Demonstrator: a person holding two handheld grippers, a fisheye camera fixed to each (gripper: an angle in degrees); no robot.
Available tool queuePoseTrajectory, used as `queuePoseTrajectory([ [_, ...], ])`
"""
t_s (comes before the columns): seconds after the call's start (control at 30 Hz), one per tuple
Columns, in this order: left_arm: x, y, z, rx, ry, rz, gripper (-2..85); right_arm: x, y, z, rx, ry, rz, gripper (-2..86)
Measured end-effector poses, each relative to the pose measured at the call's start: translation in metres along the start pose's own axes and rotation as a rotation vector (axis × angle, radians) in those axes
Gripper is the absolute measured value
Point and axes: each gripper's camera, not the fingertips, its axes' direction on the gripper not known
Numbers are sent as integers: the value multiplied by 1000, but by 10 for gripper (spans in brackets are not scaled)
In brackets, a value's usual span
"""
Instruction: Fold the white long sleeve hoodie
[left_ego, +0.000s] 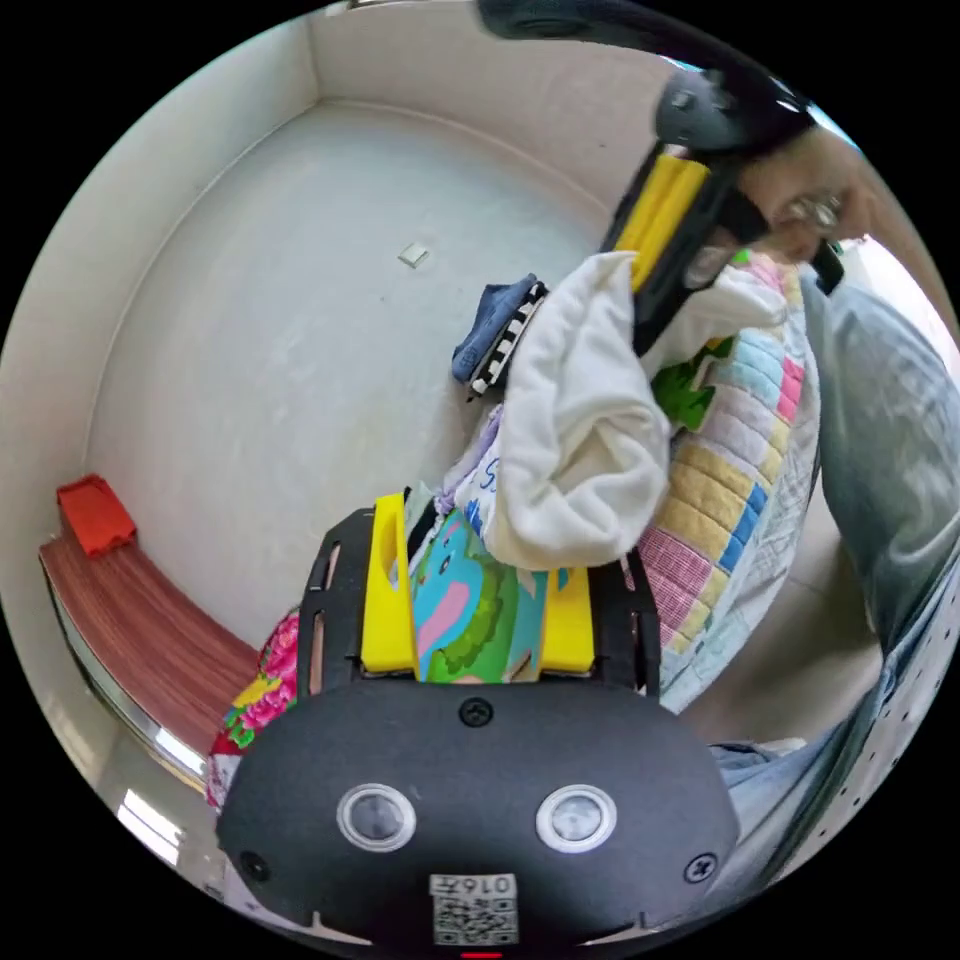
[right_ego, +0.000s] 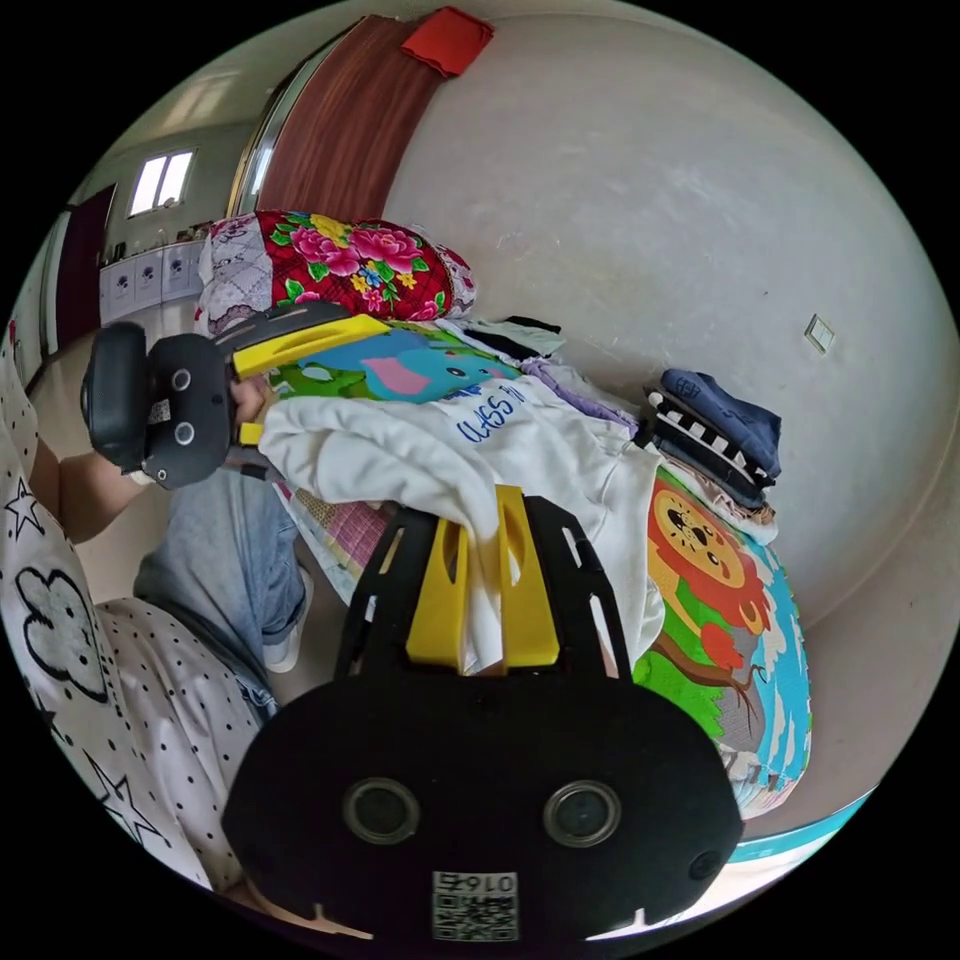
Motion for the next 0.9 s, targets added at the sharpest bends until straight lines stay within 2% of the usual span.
queuePoseTrajectory([
  [0.13, 51, -8, -15, 137, 18, 196, 159, 4, -8, 8, -5, 7, -11, 46],
  [0.27, 70, -17, 5, 112, -105, 244, 94, 1, -15, 17, -17, 47, -60, 47],
  [0.33, 56, -22, 13, 101, -25, 205, 59, 1, -16, 21, -12, 58, -82, 48],
  [0.4, 22, -30, 24, 85, 189, 111, 31, 3, -17, 25, 2, 49, -96, 51],
  [0.6, -60, -47, 99, -20, 659, -140, 2, -4, -20, 44, 75, 56, -141, 103],
  [0.7, -78, -49, 133, -34, 775, -204, -1, -10, -25, 59, 126, 59, -113, 114],
  [0.8, -84, -47, 153, -33, 771, -244, -2, -18, -34, 86, 99, 193, -77, 131],
  [0.9, -84, -45, 167, -22, 760, -256, -2, -30, -41, 120, 30, 342, -146, 139],
])
